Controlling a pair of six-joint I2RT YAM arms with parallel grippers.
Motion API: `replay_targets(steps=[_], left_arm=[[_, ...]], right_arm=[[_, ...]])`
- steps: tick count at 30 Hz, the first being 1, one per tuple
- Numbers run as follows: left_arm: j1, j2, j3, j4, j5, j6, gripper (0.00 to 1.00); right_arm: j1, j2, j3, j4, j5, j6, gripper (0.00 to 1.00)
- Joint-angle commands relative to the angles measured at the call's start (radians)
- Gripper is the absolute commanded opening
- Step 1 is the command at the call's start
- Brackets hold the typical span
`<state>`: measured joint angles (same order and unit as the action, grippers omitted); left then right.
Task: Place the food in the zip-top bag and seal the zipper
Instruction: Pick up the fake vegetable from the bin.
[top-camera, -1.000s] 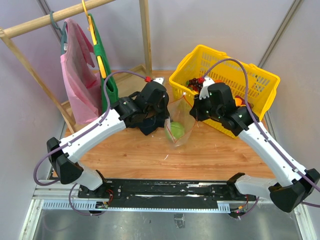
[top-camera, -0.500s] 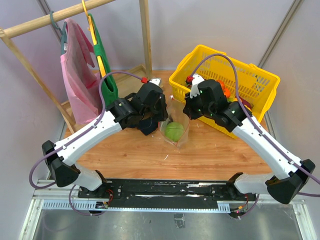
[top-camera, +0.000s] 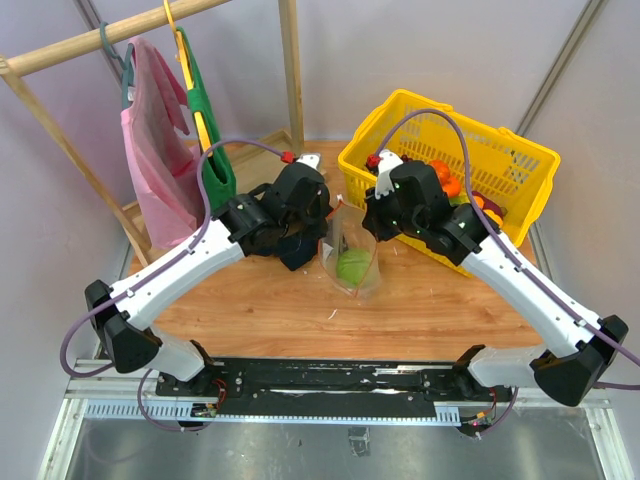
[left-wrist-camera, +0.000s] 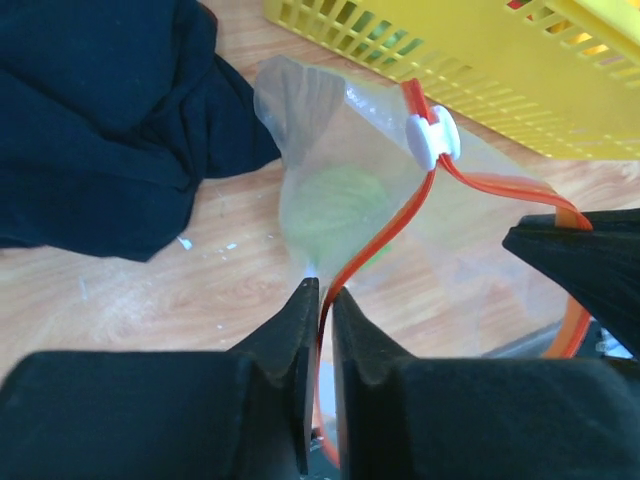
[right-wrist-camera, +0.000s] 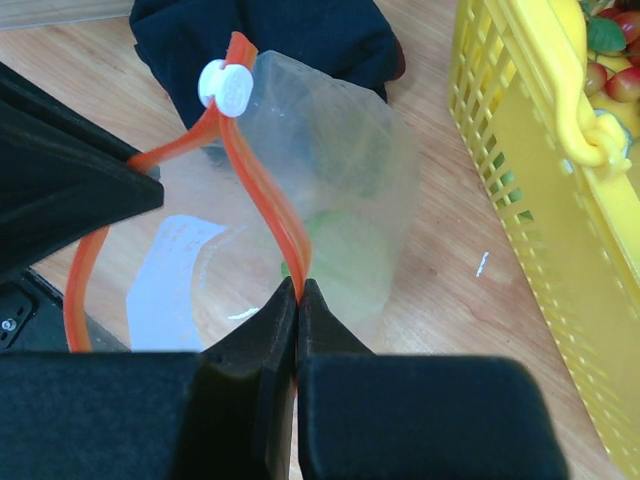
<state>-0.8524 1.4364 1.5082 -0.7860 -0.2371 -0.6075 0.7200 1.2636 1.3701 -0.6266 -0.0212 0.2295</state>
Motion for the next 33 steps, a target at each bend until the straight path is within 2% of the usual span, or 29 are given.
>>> replay_targets(steps=[1, 3, 5, 8, 15, 17, 22, 27, 33], left_arm=[[0.012, 0.007, 0.042, 0.005, -0.068, 0.032, 0.08], [0.016, -0.002, 0.046, -0.003, -0.095, 0.039, 0.02], [0.016, -0.013, 0.042, 0.005, -0.097, 0.049, 0.0], [0.016, -0.023, 0.024, 0.03, -0.072, 0.054, 0.01], [0.016, -0.037, -0.001, 0.067, -0.042, 0.066, 0.0], [0.016, -0.049, -0.015, 0.09, -0.047, 0.073, 0.0], [0.016, -0.059, -0.02, 0.118, -0.047, 0.088, 0.0], [0.016, -0.058, -0.023, 0.148, -0.038, 0.118, 0.0], [0.016, -0.087, -0.08, 0.22, -0.03, 0.152, 0.0]], right_arm=[[0.014, 0.003, 0.008, 0.014, 0.079, -0.036, 0.01], [0.012, 0.003, 0.006, 0.006, 0.108, -0.042, 0.01], [0.01, 0.007, 0.009, 0.003, 0.099, -0.045, 0.02], [0.01, 0.017, 0.023, 0.007, 0.061, -0.049, 0.09], [-0.024, 0.009, 0.096, -0.066, 0.037, -0.128, 0.4], [-0.053, 0.004, 0.136, -0.103, 0.041, -0.153, 0.47], [-0.163, 0.001, 0.205, -0.181, 0.051, -0.197, 0.61], [-0.35, 0.024, 0.222, -0.232, 0.036, -0.191, 0.73], [-0.551, 0.083, 0.209, -0.25, 0.104, -0.189, 0.8]])
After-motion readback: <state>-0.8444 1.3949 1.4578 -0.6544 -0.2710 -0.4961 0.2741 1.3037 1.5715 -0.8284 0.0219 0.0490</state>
